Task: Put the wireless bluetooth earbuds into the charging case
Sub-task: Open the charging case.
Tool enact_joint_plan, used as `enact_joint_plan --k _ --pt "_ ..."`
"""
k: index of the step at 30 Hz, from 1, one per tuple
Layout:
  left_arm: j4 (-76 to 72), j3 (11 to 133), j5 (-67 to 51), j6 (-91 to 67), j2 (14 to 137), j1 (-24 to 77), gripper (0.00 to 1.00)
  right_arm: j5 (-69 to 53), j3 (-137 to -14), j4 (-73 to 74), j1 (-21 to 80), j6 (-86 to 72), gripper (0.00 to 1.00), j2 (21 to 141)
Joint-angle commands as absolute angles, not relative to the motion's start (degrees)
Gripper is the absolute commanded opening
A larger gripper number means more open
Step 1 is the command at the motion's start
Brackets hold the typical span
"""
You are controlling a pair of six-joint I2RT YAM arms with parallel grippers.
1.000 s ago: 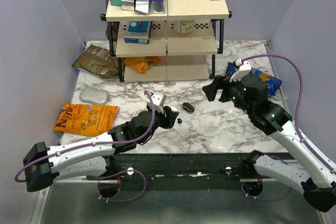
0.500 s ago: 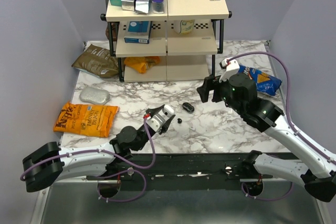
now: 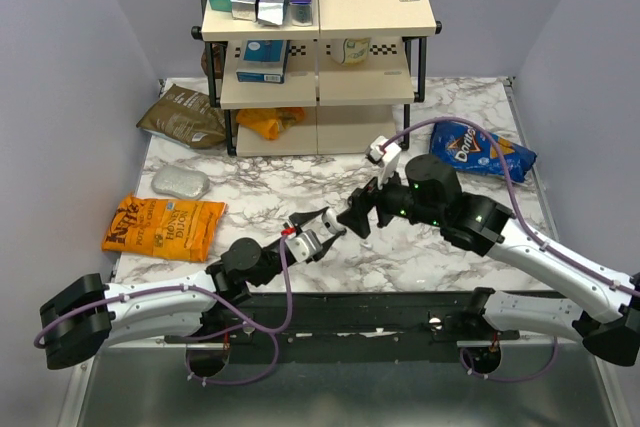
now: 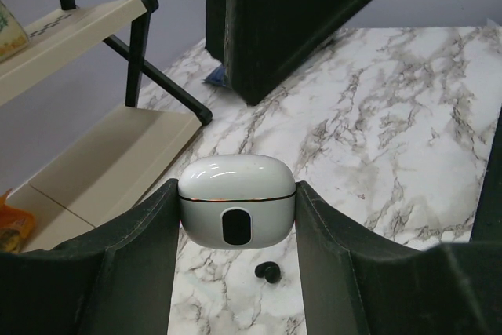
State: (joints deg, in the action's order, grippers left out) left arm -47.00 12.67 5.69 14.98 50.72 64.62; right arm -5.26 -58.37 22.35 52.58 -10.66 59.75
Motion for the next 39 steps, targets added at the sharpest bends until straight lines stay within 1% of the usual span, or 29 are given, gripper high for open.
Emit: enact_joint_plan --k 1,14,29,37,39 --pt "-44.3 14.2 1.8 15.7 49.4 65.0 0.0 -5.5 -60.7 23.3 55.3 -9.7 0.96 62.4" --pt "-43.5 12.7 2.9 15.2 45.6 65.0 0.0 -2.5 -60.1 24.0 56.0 -12.0 0.93 66.0" --pt "-42.7 12.1 3.3 14.8 43.8 65.1 0.0 5.1 -59.3 25.3 55.9 -13.4 0.92 63.8" --pt "-42.4 12.0 4.0 14.9 43.5 65.1 0.0 6.7 -59.2 25.8 55.9 -14.0 0.91 62.8" --pt "-42.5 12.0 4.2 14.9 43.6 65.1 0.0 5.5 -59.2 25.3 55.9 -14.2 0.91 61.6"
